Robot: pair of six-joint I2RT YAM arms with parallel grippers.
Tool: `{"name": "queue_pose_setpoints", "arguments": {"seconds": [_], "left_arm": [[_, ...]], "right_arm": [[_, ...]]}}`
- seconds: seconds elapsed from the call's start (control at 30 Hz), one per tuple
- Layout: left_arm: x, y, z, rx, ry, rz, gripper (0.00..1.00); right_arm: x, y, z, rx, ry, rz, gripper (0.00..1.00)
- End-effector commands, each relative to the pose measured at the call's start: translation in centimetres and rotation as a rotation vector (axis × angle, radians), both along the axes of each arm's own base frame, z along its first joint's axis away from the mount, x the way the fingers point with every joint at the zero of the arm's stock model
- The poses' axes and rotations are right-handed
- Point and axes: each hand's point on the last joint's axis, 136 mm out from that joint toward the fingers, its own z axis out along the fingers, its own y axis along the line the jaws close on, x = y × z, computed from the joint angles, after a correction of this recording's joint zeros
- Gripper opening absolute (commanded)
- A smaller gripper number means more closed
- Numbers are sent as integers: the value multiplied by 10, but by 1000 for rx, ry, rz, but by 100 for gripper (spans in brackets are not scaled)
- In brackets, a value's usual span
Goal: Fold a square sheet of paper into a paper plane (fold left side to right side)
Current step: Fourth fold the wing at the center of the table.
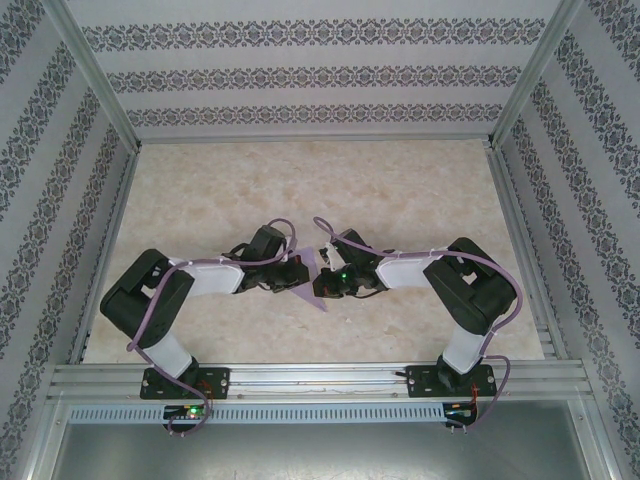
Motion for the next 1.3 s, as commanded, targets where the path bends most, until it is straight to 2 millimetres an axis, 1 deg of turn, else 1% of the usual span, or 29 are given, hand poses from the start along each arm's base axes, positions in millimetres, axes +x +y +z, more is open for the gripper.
{"name": "queue_pose_setpoints", "arguments": {"seconds": [0.0, 0.2, 0.33, 0.57, 0.7, 1.27], "left_arm": [[5, -12, 6, -44, -28, -7, 4], [6, -6, -9, 2, -5, 12, 4], [6, 3, -24, 64, 17, 33, 2], [11, 18, -42, 76, 46, 84, 1], [16, 25, -44, 80, 48, 93, 2], [59, 54, -36, 83, 29, 149, 2]], "right_arm": [[-24, -33, -47, -213, 72, 1, 0], [-24, -37, -47, -243, 69, 11, 0], [-26, -38, -48, -265, 64, 28, 0], [-30, -44, -49, -301, 63, 47, 0], [-33, -45, -50, -314, 68, 62, 0], [-38, -51, -54, -339, 80, 74, 0]]}}
